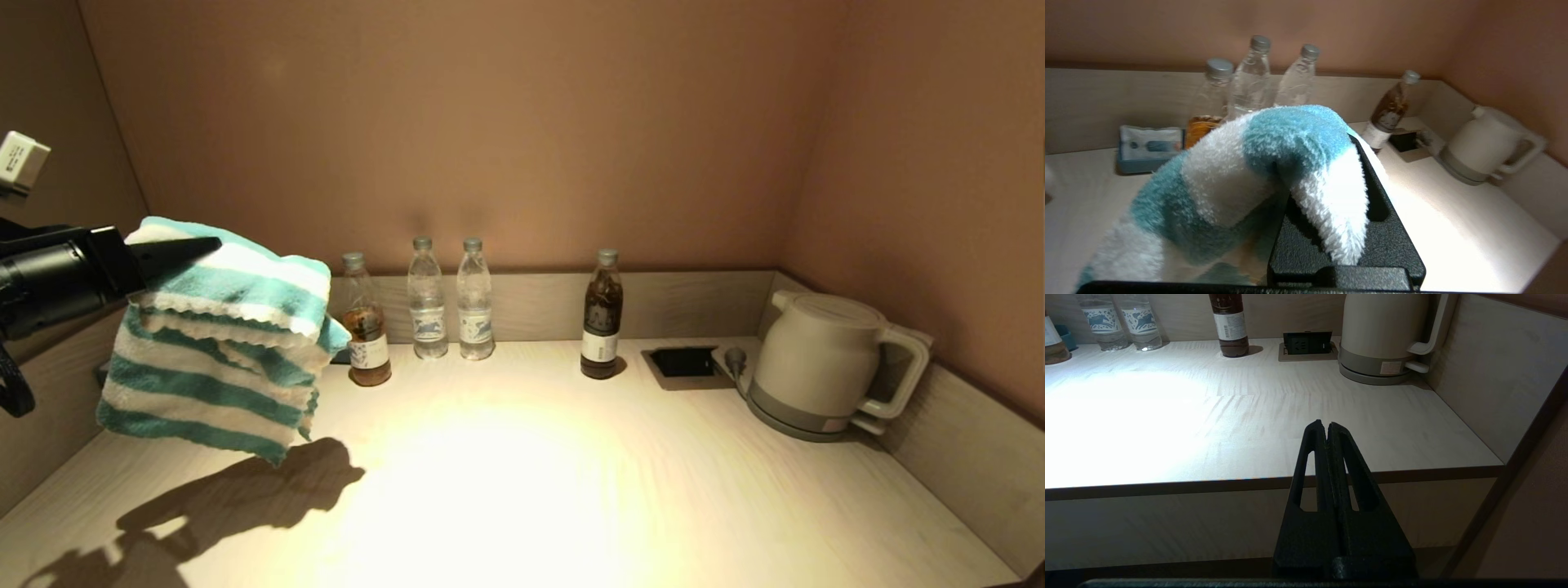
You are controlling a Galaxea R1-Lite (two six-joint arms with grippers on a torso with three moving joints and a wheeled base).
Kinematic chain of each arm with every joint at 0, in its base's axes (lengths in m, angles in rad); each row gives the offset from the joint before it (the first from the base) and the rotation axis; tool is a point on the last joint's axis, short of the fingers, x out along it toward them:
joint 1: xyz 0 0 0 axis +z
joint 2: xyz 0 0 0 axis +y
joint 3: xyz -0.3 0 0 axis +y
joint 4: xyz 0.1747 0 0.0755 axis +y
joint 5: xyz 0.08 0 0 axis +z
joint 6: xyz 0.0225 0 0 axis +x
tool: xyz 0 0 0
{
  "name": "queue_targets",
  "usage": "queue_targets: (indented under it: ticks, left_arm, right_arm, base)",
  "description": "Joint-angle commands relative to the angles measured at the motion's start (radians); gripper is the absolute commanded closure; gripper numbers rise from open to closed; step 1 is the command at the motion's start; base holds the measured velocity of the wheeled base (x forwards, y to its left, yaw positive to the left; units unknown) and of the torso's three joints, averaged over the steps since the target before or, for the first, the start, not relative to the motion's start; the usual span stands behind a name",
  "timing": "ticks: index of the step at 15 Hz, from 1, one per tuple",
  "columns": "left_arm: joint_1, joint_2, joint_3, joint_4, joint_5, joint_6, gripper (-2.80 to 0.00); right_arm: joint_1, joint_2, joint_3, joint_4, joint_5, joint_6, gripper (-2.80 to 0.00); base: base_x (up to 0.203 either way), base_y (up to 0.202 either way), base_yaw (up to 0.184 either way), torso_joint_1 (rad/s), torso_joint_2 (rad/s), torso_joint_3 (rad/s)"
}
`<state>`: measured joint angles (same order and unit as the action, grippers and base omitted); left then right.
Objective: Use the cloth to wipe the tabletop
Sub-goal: Sweep the stains on the table
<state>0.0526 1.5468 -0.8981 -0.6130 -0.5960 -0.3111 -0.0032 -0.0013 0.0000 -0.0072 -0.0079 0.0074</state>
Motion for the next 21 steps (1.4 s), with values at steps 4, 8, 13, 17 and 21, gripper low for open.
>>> queue_targets:
  ticks: [4,8,13,17,21]
  left_arm:
    - [-0.101,0.001,0.021,0.078,0.346,0.189,0.00]
    - [-0.267,0.023,-0.169,0.510,0.579,0.143,0.00]
    - [-0.378,0.031,-0.240,0.591,0.591,0.012,0.00]
    - [-0.436,0.012,-0.303,0.592,0.598,-0.020,0.00]
    - [-0.484,0.005,-0.354,0.592,0.598,-0.021,0.00]
  right_arm:
    - [0.000,0.001,0.000,0.000,0.000,0.002,0.00]
    - [0.000,0.001,0.000,0.000,0.000,0.001,0.00]
    - [0.000,0.001,0.000,0.000,0.000,0.000,0.00]
    - [0.000,0.001,0.000,0.000,0.000,0.002,0.00]
    - [0.000,0.001,0.000,0.000,0.000,0.002,0.00]
  base:
    - [0.000,0.000,0.000,0.000,0.00,0.000]
    - [0.000,0.000,0.000,0.000,0.00,0.000]
    - [0.000,0.000,0.000,0.000,0.00,0.000]
    - [0.000,0.000,0.000,0.000,0.00,0.000]
    - [0.000,0.000,0.000,0.000,0.00,0.000]
